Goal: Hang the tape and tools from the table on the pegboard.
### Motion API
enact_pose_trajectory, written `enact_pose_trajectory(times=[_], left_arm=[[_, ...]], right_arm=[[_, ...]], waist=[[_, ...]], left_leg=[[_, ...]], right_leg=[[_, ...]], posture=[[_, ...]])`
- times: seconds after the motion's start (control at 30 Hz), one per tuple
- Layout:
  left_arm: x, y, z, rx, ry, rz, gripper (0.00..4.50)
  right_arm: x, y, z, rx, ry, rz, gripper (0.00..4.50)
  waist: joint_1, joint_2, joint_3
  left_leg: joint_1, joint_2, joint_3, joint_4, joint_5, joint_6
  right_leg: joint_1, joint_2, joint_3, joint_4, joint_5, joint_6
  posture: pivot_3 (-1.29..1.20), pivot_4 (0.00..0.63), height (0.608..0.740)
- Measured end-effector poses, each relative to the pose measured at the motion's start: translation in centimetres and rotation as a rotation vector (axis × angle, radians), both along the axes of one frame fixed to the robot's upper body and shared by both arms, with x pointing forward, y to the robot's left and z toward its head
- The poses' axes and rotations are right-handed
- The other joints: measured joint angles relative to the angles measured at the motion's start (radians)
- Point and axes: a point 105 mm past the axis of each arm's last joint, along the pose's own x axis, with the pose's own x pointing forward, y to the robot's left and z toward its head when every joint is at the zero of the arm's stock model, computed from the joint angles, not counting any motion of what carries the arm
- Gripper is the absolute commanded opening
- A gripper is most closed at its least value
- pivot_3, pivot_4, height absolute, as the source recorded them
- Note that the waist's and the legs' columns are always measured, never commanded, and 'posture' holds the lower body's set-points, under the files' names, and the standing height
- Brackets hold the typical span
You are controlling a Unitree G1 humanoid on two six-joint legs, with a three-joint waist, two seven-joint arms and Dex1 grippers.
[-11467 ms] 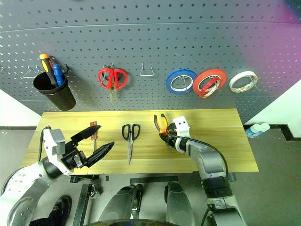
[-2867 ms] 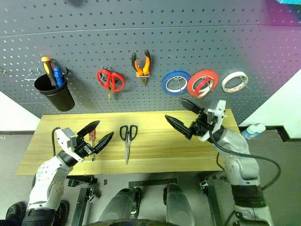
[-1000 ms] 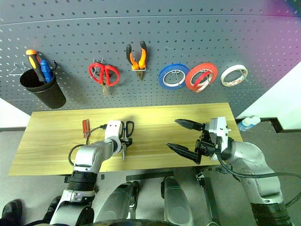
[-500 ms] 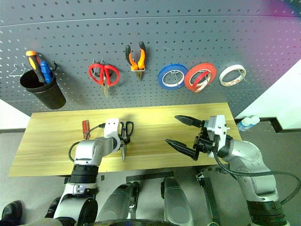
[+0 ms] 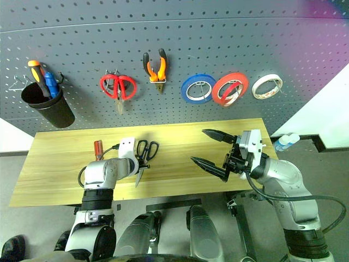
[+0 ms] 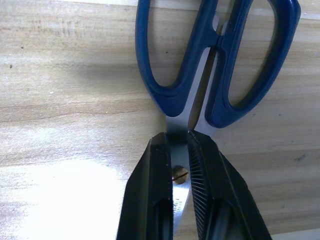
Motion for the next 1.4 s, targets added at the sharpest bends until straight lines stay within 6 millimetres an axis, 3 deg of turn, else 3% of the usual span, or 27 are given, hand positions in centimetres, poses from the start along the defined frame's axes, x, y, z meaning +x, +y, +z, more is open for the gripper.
enact_pose_trajectory(times=[0.37, 0.6, 0.8, 1.03, 1.2, 1.4], left_arm=[[0.0, 0.2, 0.2, -0.007, -0.014, 0.019, 0.15], [-0.1, 0.9, 0.9, 0.064, -0.066, -0.086, 0.15], [0.2, 2.2, 2.4, 0.127, -0.149, -0.105, 0.15], [0.8, -0.2, 4.8, 0.076, -0.326, -0.236, 0.15], [1.3, 0.2, 6.3, 0.143, -0.483, -0.367, 0.15], [-0.3, 1.1, 5.5, 0.199, -0.559, -0.452, 0.15]], right_arm=[[0.5, -0.4, -0.7, -0.005, 0.011, -0.022, 4.50], [0.8, -0.3, -1.0, -0.002, 0.016, -0.024, 4.50], [1.0, -0.6, -1.3, -0.001, 0.027, -0.034, 4.50], [1.1, -0.1, -1.7, 0.019, 0.040, -0.018, 4.50], [1.4, -0.2, -1.6, 0.034, 0.046, -0.017, 4.50], [1.5, -1.1, -2.0, 0.054, 0.077, -0.022, 4.50]], waist=[[0.000, 0.000, 0.000], [0.000, -0.001, 0.002], [0.002, -0.001, 0.002], [0.005, -0.001, 0.002], [0.003, -0.001, 0.002], [0.003, 0.000, 0.002]], left_leg=[[0.000, 0.000, 0.000, 0.000, 0.000, 0.000], [-0.004, 0.000, 0.000, -0.001, 0.000, 0.000], [-0.010, -0.001, 0.000, -0.001, 0.000, 0.000], [-0.014, -0.001, -0.001, 0.000, 0.000, 0.000], [-0.014, -0.001, -0.001, 0.000, 0.000, 0.000], [-0.016, -0.001, -0.001, 0.000, 0.000, 0.001]], right_leg=[[0.000, 0.000, 0.000, 0.000, 0.000, 0.000], [-0.005, 0.000, 0.000, 0.000, 0.001, -0.002], [-0.011, -0.001, 0.000, 0.000, 0.002, -0.004], [-0.014, -0.002, 0.000, 0.000, 0.003, -0.004], [-0.014, -0.002, 0.001, 0.000, 0.003, -0.004], [-0.016, -0.003, 0.001, 0.000, 0.003, -0.004]], posture=[[-0.15, 0.275, 0.740], [-0.13, 0.275, 0.740], [-0.12, 0.269, 0.740], [-0.11, 0.263, 0.740], [-0.12, 0.255, 0.740], [-0.12, 0.253, 0.740]])
